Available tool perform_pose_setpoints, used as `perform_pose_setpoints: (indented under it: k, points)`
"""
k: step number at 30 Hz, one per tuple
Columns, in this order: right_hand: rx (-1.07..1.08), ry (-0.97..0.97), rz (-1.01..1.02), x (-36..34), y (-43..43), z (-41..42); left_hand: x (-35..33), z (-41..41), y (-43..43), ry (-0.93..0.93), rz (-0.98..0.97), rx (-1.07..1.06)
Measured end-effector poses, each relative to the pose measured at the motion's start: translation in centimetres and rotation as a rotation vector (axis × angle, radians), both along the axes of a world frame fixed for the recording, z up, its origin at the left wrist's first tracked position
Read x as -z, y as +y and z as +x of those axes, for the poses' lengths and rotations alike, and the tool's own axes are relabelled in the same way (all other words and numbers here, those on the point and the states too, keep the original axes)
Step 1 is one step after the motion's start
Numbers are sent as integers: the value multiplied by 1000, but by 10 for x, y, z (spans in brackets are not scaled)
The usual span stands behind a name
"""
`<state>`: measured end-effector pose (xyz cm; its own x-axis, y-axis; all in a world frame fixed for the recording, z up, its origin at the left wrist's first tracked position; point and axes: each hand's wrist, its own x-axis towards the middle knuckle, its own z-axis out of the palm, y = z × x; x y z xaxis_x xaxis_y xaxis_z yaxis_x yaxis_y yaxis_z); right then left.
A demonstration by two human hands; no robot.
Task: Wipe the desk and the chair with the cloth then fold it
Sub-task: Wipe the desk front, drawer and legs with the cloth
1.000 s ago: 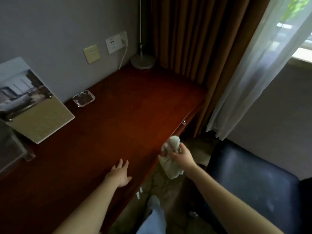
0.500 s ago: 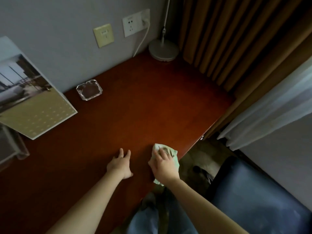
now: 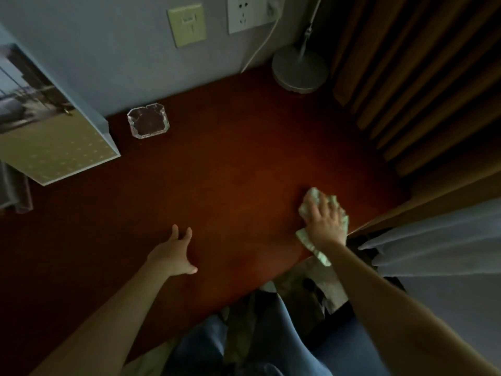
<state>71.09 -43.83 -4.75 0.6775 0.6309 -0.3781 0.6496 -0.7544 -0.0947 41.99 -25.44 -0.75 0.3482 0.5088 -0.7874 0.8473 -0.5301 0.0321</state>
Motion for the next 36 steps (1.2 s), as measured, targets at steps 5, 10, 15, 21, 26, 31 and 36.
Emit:
perform_pose_setpoints:
  k: [5,10,15,21,26,31,36]
  points:
    - [127,44,-2,-7,-10,73,14,1,-6,30,38,-91]
    - [113,96,36,2,-2,52,11,25,-16,109,112,-168]
    - [-391,155,-7,3,-8,-29,13,82,-35,294,191,-245]
    - [-853,107,48,-6,-16,-11,3,109,-43,335,220,-156]
    - [-299,-147,22,-1,-9,89,2,83,-49,183,225,-201]
    - [-134,-87,28,1,8,122,6,65,-54,163,169,-455]
    - [-70,-62,151,12,45,70,13,62,-54,127,204,-459]
